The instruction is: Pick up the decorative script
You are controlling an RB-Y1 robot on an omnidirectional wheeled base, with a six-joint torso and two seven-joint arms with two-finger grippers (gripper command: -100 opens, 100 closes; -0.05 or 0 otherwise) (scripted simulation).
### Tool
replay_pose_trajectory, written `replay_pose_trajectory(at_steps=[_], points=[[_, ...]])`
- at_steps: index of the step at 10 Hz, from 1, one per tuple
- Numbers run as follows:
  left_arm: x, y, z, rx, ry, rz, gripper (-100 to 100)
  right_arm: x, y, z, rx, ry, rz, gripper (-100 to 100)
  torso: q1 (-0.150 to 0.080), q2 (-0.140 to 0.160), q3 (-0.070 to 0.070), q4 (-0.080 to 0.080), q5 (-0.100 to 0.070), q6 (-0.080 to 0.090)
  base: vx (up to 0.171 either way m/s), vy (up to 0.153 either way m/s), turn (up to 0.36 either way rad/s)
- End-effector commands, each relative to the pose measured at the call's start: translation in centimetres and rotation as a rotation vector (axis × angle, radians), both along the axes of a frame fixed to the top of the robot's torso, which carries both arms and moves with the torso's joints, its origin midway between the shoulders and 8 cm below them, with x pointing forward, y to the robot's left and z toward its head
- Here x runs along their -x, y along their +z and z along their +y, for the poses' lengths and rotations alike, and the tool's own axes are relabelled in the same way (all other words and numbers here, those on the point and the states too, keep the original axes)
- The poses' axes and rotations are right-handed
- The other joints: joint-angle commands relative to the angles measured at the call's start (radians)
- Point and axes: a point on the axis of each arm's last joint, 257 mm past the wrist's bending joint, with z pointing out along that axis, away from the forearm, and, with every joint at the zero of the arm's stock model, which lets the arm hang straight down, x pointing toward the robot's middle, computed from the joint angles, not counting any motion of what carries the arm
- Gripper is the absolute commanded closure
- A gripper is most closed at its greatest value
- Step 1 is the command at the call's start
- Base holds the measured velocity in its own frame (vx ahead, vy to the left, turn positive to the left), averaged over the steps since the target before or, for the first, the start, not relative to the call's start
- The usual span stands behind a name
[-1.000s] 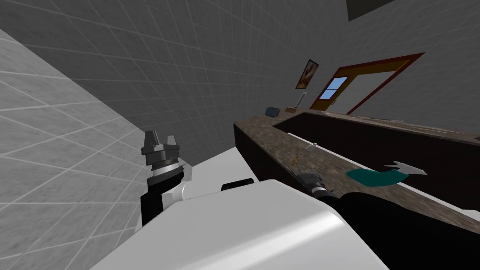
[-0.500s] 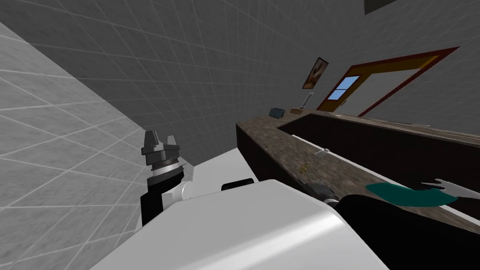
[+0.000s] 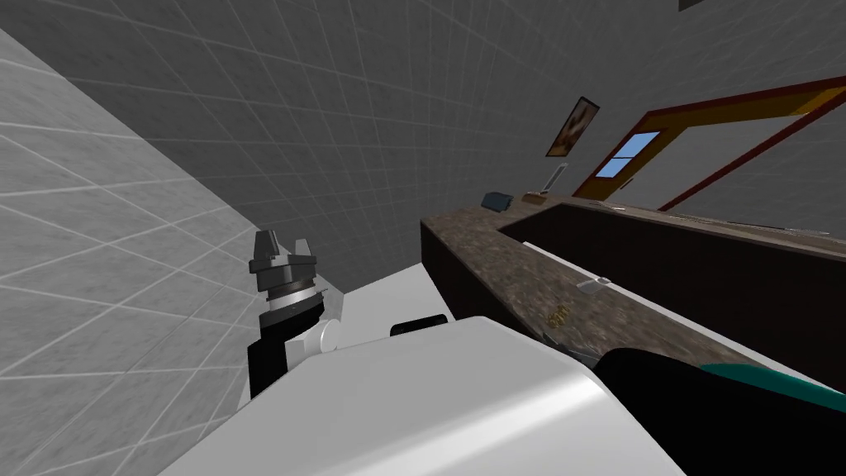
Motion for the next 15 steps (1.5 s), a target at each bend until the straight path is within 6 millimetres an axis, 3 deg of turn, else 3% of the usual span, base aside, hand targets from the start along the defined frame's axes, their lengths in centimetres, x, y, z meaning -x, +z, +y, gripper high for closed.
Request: replay_pose_trajectory(at_steps=[1,2,4,5,6,7,8,9,10,11,13,14,15], points=[[0.0,0.0,0.0,0.0,0.0,0.0,0,1.0,-0.1,-0.3,-0.043,-0.058,-0.016,-100,0.0,0.0,0.0,0.0,0.0,0.0,0.105,-0.009,0.055],[0.0,0.0,0.0,0.0,0.0,0.0,0,3.5,-0.4,-0.7,-0.091,-0.124,-0.001,-100,0.0,0.001,0.0,0.0,0.0,0.0,0.134,-0.007,0.088],[0.0,0.0,0.0,0.0,0.0,0.0,0,3.5,-0.4,-0.6,-0.1,-0.135,-0.009,-100,0.0,0.0,0.0,0.0,0.0,0.0,0.08,-0.007,0.028],[0.0,0.0,0.0,0.0,0.0,0.0,0,6.0,-0.6,-0.9,-0.153,-0.213,-0.004,-100,0.001,0.004,0.002,0.001,0.0,0.0,0.08,-0.006,0.078],[0.0,0.0,0.0,0.0,0.0,0.0,0,6.0,-0.6,-0.9,-0.154,-0.214,-0.004,-100,0.001,0.003,0.002,0.001,0.0,0.0,0.095,-0.012,0.062],[0.0,0.0,0.0,0.0,0.0,0.0,0,8.4,-0.7,-1.1,-0.199,-0.288,0.005,-100,0.0,0.002,0.001,0.001,0.0,0.0,0.141,-0.019,0.104],[0.0,0.0,0.0,0.0,0.0,0.0,0,8.5,-0.7,-1.2,-0.198,-0.288,0.006,-100,0.0,0.0,0.0,0.0,0.0,0.0,0.135,-0.028,0.042],[0.0,0.0,0.0,0.0,0.0,0.0,0,10.9,-0.8,-1.3,-0.245,-0.367,0.007,-100,-0.001,0.0,0.0,0.0,0.0,0.0,0.147,-0.054,0.089],[0.0,0.0,0.0,0.0,0.0,0.0,0,10.9,-0.8,-1.3,-0.25,-0.374,0.003,-100,-0.002,-0.001,-0.001,0.0,-0.001,0.0,0.112,-0.033,0.046],[0.0,0.0,0.0,0.0,0.0,0.0,0,13.3,-0.8,-1.3,-0.288,-0.451,0.007,-100,-0.001,0.0,0.0,0.0,-0.001,0.0,0.121,-0.045,0.062],[0.0,0.0,0.0,0.0,0.0,0.0,0,13.3,-0.8,-1.3,-0.291,-0.453,0.004,-100,-0.001,0.001,0.0,0.0,-0.001,0.0,0.082,-0.018,0.019],[0.0,0.0,0.0,0.0,0.0,0.0,0,15.6,-0.7,-1.3,-0.322,-0.524,0.009,-100,0.001,0.004,0.002,0.001,0.0,0.0,0.105,-0.001,0.053],[0.0,0.0,0.0,0.0,0.0,0.0,0,15.6,-0.7,-1.3,-0.327,-0.532,0.004,-100,0.001,0.002,0.001,0.001,0.0,0.0,0.1,-0.02,0.035]])
